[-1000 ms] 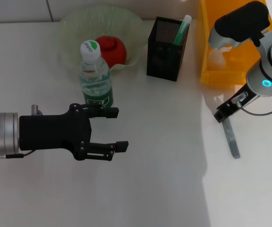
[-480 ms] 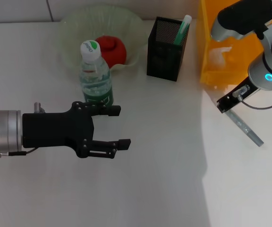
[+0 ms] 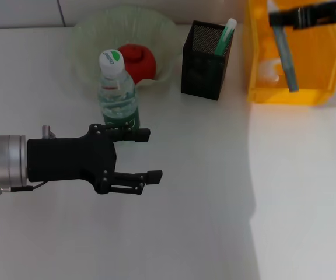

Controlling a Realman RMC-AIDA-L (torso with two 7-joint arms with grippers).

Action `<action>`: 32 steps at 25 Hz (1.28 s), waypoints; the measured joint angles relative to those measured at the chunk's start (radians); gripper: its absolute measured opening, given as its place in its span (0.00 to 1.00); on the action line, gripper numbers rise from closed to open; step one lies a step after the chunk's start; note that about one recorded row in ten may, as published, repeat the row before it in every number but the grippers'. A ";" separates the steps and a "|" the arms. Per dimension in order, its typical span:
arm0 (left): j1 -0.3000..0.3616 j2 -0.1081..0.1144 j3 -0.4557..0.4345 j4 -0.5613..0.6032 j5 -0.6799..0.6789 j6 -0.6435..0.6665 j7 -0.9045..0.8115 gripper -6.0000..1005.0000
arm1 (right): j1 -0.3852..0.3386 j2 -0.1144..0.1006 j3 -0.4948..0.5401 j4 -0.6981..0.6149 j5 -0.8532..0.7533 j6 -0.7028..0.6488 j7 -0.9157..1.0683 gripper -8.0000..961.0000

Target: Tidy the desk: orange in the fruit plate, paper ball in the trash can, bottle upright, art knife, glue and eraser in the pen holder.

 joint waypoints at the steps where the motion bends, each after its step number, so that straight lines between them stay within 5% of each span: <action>1: 0.000 -0.001 0.000 0.000 0.000 0.000 0.002 0.86 | -0.025 -0.001 0.045 -0.007 0.104 0.055 -0.035 0.14; 4: 0.000 -0.003 -0.001 -0.001 -0.001 -0.001 0.006 0.86 | -0.049 -0.005 0.106 0.099 0.354 0.180 -0.203 0.14; 5: -0.003 -0.004 -0.001 -0.003 -0.002 -0.003 0.006 0.86 | -0.027 -0.006 0.146 0.258 0.516 0.234 -0.351 0.14; 7: -0.006 -0.004 -0.001 -0.008 -0.006 -0.003 0.007 0.86 | -0.007 -0.006 0.171 0.355 0.595 0.249 -0.429 0.14; 15: -0.012 -0.005 0.002 -0.009 -0.025 0.001 0.017 0.86 | 0.268 -0.018 0.381 1.134 0.946 0.320 -1.030 0.14; 24: -0.004 -0.005 0.007 -0.014 -0.029 -0.001 0.017 0.86 | 0.391 -0.002 0.372 1.300 0.951 0.512 -1.146 0.16; 32: -0.001 -0.001 -0.001 -0.050 -0.025 -0.006 0.020 0.86 | 0.388 -0.001 0.343 1.293 0.952 0.475 -1.187 0.18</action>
